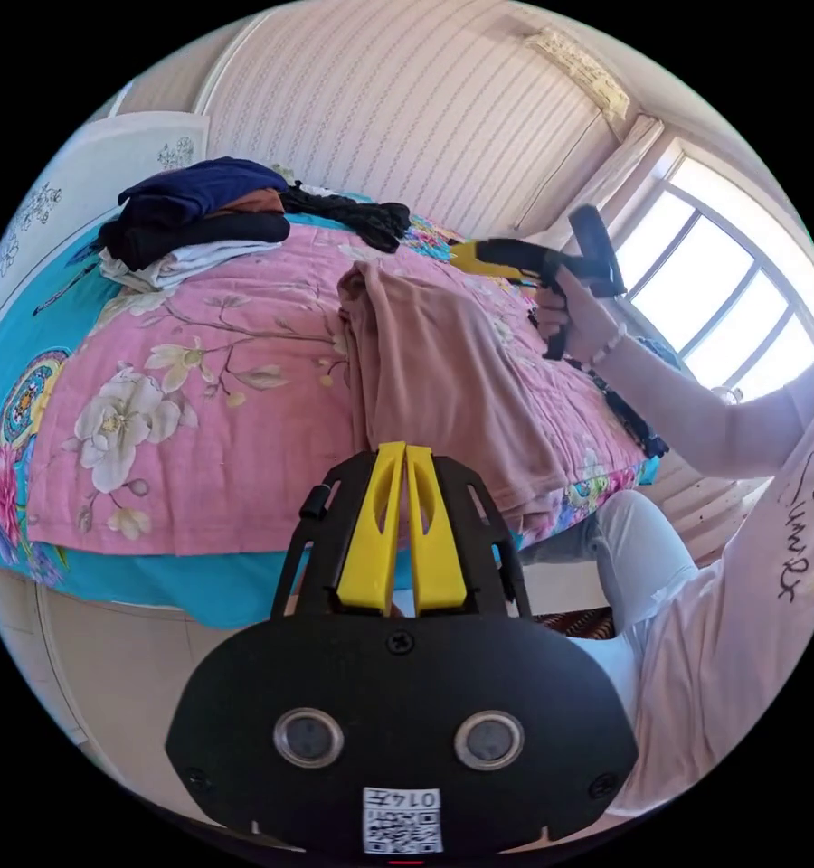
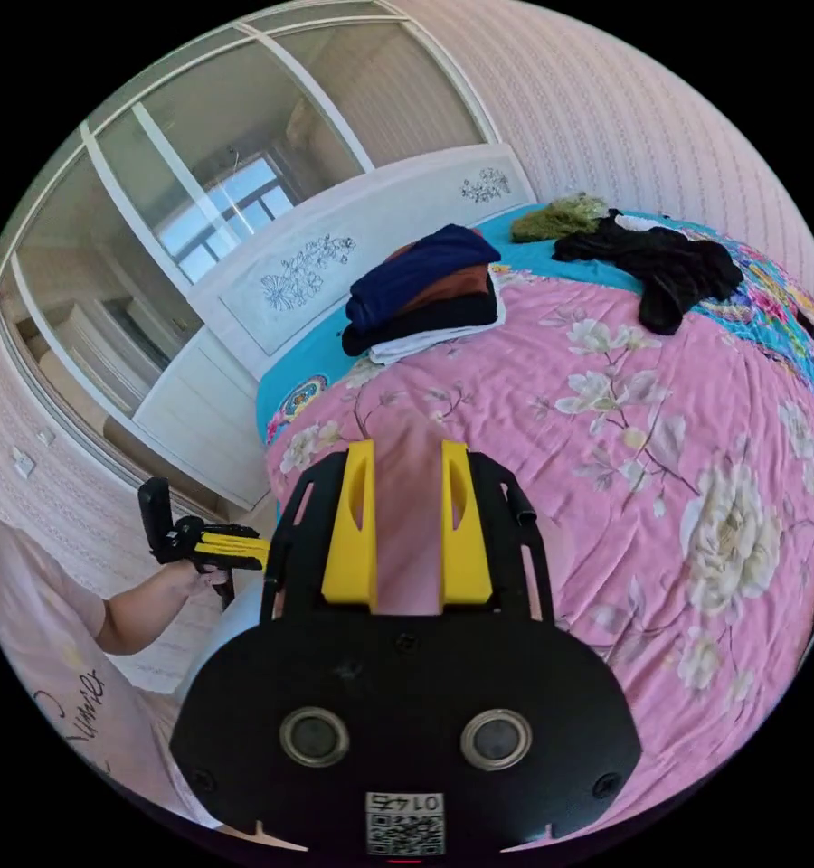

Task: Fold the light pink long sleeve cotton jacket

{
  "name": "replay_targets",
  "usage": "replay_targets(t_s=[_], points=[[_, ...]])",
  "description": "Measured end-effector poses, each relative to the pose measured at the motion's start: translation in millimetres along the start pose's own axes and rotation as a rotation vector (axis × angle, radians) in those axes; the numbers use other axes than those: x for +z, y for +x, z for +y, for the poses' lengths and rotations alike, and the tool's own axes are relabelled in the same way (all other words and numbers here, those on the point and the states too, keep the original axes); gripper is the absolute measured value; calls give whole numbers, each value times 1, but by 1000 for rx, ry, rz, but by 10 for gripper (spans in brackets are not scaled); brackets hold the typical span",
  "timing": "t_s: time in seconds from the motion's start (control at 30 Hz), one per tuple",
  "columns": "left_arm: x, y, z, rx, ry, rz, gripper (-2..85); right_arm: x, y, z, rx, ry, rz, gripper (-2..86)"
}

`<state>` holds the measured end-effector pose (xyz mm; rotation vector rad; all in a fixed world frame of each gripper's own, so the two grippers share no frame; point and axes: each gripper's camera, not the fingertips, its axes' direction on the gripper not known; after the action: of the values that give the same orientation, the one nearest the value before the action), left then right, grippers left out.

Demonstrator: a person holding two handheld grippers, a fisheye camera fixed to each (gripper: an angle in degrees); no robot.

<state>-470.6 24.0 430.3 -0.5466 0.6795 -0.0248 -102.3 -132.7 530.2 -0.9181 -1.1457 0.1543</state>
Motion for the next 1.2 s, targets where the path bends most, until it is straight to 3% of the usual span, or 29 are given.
replay_targets(t_s=[0.1, 0.17, 0.27, 0.53, 0.6, 0.73, 0.87, 1.0, 1.2], points=[[4, -13, -12, -52, 84, 34, 17, -44, 43, 49, 220, 75, 11, 154], [18, -26, -26, -154, 133, 37, 120, -48, 72, 86, 395, 58, -88, 193], [44, -35, -48, -194, 99, 70, 163, -41, 79, 109, 455, 25, -158, 204], [111, -43, -78, -207, -41, 177, 162, -35, 88, 105, 487, 75, -345, 176], [115, -49, -80, -210, -40, 259, 134, -45, 87, 96, 467, 43, -373, 149], [120, -49, -84, -240, 3, 283, 96, -74, 40, 47, 189, -30, -332, 115], [123, -22, -101, -242, 172, 321, 86, -116, -1, -12, -76, -48, -228, 105], [146, 12, -154, -189, 280, 428, 85, -178, 23, -55, -93, -8, -207, 103], [253, 141, -297, 24, 192, 531, 87, -318, 132, -90, 94, 49, -49, 105]])
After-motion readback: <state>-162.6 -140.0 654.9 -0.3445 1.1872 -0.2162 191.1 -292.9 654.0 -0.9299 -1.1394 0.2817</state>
